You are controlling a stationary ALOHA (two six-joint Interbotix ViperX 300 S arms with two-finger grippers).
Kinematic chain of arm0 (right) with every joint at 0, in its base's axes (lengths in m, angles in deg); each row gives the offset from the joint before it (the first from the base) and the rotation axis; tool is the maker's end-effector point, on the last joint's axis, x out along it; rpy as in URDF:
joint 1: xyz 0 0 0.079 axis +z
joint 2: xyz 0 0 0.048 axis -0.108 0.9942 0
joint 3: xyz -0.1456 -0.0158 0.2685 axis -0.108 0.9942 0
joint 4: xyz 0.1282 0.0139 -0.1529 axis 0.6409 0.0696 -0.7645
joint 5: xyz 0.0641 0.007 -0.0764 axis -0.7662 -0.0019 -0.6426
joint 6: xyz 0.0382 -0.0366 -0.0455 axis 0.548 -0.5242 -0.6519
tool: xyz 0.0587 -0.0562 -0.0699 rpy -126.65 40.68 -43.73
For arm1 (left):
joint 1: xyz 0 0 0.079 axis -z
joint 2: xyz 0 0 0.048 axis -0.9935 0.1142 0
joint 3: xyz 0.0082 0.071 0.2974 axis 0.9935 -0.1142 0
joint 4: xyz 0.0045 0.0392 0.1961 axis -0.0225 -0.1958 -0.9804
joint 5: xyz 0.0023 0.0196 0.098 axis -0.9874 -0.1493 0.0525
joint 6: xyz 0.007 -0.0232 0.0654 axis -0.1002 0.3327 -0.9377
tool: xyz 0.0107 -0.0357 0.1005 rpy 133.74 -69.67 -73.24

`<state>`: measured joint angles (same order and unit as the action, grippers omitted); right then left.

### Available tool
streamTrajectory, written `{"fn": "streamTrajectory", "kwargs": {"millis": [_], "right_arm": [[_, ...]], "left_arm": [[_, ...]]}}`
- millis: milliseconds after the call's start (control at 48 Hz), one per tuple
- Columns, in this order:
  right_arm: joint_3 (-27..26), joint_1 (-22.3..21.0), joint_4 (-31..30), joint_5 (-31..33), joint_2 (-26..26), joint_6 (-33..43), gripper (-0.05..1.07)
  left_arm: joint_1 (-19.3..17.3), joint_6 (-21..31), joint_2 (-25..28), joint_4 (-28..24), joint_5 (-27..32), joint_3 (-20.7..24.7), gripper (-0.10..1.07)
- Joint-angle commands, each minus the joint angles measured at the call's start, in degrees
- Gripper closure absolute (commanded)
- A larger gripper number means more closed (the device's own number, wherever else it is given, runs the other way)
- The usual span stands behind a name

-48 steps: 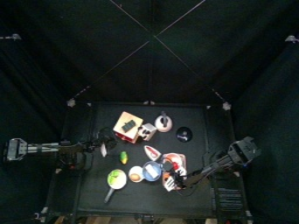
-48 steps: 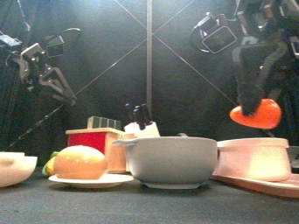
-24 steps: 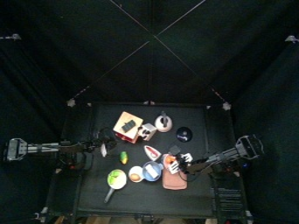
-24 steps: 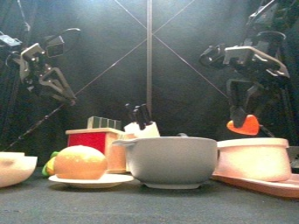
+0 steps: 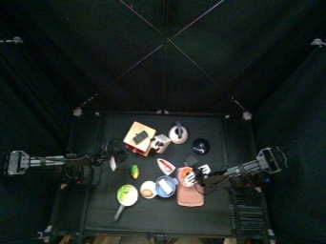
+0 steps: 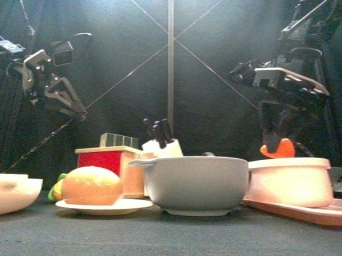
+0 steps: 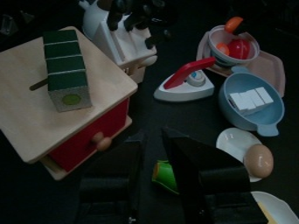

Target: Place carrot bottom in pot

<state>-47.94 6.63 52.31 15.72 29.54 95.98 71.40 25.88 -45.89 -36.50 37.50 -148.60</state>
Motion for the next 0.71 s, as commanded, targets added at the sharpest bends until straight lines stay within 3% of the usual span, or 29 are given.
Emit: {"fn": "streamTrajectory", "kwargs": {"millis": [0, 208, 688], "right_arm": [[-0.53, -0.26, -0.53, -0.09, -0.97, -0.09, 0.17], [-0.53, 0.0, 0.0, -0.09, -0.97, 0.0, 0.02], [-0.97, 0.26, 2.2, -0.18, -0.97, -0.09, 0.02]], "left_arm": [[-0.09, -0.09, 0.18, -0.09, -0.18, 0.7, 0.31], [-0.18, -0.09, 0.18, 0.0, -0.18, 0.62, 0.31], [-0.18, -0.09, 0.18, -0.09, -0.26, 0.62, 0.31]]}}
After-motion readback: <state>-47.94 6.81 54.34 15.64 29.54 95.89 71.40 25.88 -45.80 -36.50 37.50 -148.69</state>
